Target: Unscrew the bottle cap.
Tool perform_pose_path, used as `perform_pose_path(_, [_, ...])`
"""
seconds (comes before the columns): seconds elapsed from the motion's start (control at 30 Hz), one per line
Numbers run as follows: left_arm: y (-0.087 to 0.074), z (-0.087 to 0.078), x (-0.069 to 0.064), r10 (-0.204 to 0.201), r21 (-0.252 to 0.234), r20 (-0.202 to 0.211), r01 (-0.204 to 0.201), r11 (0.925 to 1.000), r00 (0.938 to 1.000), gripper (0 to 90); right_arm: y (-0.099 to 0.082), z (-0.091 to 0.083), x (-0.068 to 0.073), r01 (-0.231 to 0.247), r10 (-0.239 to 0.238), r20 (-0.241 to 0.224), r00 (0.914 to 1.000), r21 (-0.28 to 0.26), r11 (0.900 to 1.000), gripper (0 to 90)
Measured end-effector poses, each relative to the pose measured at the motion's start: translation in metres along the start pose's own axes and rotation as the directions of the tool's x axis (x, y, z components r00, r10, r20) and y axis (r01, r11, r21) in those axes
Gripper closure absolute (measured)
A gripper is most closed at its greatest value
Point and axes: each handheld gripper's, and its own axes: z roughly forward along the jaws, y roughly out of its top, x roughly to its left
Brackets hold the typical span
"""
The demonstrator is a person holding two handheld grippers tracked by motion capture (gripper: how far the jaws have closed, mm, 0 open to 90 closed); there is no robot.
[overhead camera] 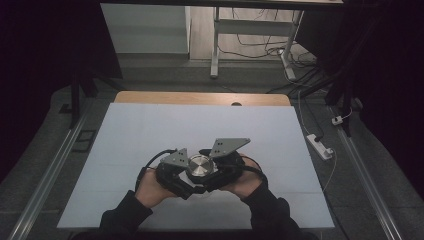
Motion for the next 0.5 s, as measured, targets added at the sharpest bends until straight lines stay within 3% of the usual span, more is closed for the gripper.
perform_pose_path(0.17, [0.0, 0.002, 0.0, 0.01, 0.017, 0.007, -0.01, 0.9998, 0.9999, 15.5, -0.003, -0.006, -0.007, 0.011, -0.012, -0.032, 0.9994, -0.016, 0.9998, 17.8])
perform_pose_path(0.5, [-0.002, 0.0, 0.003, -0.008, 0.015, -0.018, 0.008, 0.9999, 0.9998, 15.5, -0.002, -0.012, -0.01, 0.01, -0.01, 0.0, 1.0, -0.03, 0.9995, 17.9])
